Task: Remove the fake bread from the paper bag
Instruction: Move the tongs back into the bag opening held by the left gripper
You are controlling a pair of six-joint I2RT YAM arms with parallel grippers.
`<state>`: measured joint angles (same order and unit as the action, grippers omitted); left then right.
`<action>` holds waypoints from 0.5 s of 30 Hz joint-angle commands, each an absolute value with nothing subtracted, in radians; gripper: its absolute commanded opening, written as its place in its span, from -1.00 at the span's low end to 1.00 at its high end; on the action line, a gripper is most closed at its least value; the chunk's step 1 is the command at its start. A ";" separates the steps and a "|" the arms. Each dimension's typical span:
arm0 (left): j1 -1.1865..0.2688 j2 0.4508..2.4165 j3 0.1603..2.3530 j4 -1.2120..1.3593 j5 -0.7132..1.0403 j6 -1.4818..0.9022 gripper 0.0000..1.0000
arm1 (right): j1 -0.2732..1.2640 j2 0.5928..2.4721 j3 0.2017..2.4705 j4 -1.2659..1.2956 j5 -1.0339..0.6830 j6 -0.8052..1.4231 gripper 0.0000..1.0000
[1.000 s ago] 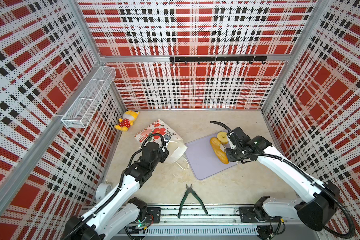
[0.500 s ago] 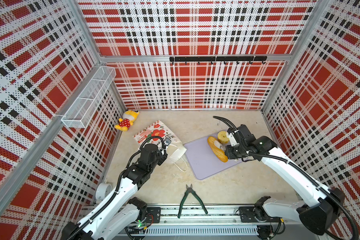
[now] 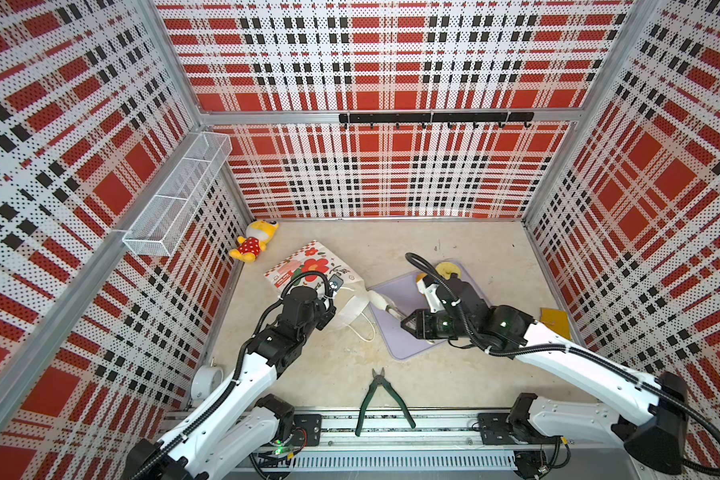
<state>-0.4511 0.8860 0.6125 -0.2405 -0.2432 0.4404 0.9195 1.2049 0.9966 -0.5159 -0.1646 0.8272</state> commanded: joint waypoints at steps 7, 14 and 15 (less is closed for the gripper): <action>-0.459 0.907 0.611 -0.154 -0.227 0.398 -1.00 | 0.973 1.455 1.133 -0.255 -0.133 0.924 -0.17; -0.460 0.913 0.591 -0.131 -0.212 0.391 -1.00 | 0.962 1.618 1.279 -0.271 -0.090 0.913 -0.08; -0.461 0.913 0.589 -0.130 -0.211 0.392 -1.00 | 0.957 1.638 1.293 -0.268 -0.092 0.918 -0.08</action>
